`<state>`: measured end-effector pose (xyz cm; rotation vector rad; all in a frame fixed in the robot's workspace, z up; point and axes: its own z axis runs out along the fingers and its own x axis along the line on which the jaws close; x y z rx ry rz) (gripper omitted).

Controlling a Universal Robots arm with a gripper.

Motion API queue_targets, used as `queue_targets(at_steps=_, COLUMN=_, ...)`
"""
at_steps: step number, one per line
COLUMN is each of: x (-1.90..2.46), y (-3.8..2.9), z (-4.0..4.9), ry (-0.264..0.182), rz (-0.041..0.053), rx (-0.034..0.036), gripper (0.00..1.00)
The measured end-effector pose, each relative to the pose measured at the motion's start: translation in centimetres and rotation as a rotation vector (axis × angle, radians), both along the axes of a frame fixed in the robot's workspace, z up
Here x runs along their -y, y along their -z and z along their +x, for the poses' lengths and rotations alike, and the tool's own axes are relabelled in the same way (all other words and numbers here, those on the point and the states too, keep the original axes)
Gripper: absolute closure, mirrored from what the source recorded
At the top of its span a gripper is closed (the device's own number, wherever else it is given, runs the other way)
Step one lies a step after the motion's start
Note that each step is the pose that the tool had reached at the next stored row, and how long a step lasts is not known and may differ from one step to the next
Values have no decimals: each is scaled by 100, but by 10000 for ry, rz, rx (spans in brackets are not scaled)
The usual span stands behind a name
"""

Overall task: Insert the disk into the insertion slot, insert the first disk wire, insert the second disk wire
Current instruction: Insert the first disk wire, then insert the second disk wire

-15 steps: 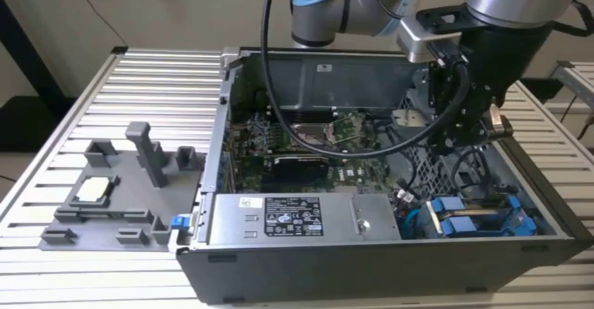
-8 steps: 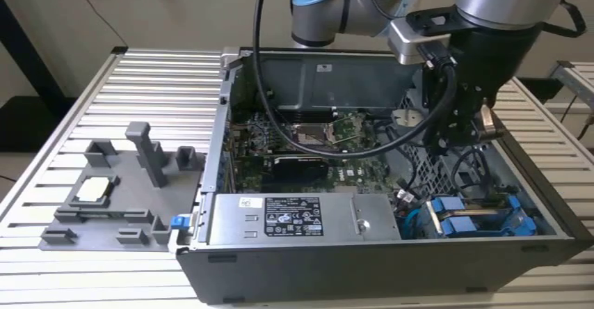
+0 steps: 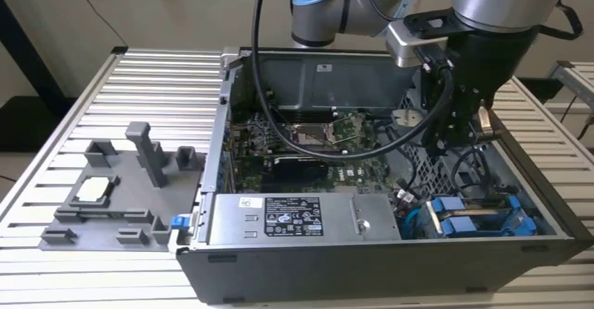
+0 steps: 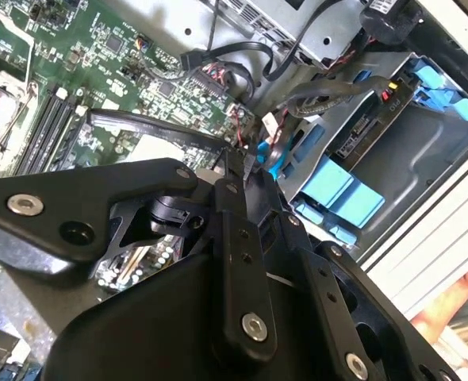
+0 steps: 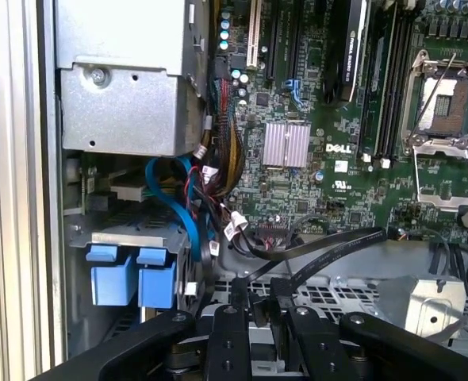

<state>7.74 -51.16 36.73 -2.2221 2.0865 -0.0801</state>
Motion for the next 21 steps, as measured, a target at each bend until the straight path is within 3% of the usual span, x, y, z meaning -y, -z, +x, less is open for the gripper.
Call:
queue_targets(at_steps=13, x=0, y=11, z=8, ry=-19, rz=6, rx=5, gripper=74)
queue_targets(at_steps=16, x=0, y=11, z=8, ry=-19, rz=7, rx=6, gripper=76)
queue_targets(at_steps=17, x=0, y=11, z=8, ry=-19, rz=7, rx=5, gripper=83)
queue_targets(at_steps=21, x=0, y=11, z=8, ry=-19, rz=8, rx=6, gripper=84)
